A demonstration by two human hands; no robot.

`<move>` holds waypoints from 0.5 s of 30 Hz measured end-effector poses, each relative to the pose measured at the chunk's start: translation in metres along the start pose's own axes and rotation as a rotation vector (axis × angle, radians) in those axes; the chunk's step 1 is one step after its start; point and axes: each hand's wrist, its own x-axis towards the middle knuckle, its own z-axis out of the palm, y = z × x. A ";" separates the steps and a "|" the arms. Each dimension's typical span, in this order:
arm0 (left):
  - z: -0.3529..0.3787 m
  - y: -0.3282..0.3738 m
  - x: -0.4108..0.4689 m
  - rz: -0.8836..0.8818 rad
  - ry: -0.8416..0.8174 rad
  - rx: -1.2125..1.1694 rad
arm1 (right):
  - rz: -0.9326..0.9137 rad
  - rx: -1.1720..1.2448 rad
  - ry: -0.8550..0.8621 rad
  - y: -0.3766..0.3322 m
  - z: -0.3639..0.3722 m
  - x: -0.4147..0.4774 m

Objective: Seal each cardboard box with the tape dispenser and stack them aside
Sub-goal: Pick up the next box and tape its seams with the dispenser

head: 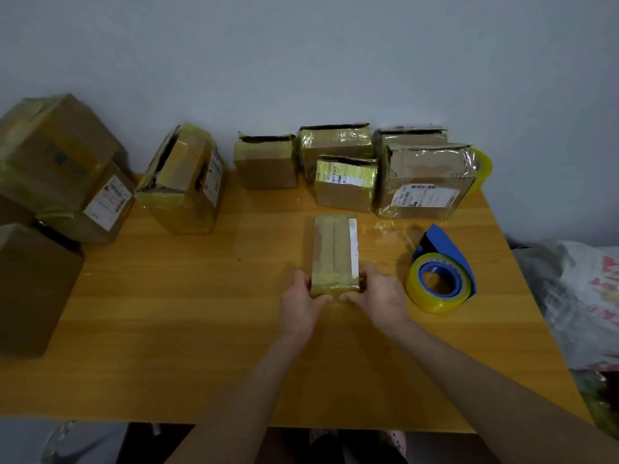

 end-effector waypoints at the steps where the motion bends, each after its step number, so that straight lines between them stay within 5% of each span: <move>1: 0.000 -0.002 0.000 0.012 -0.022 0.017 | -0.002 -0.004 -0.017 0.001 -0.001 0.001; 5: -0.002 -0.002 0.002 0.169 -0.015 0.013 | -0.034 -0.023 -0.020 -0.003 -0.003 0.007; 9: -0.004 -0.001 0.004 0.147 0.005 -0.016 | -0.050 -0.016 -0.053 -0.002 0.008 0.011; 15: -0.018 -0.001 0.010 0.153 -0.237 -0.180 | -0.067 0.118 -0.143 0.007 -0.006 0.018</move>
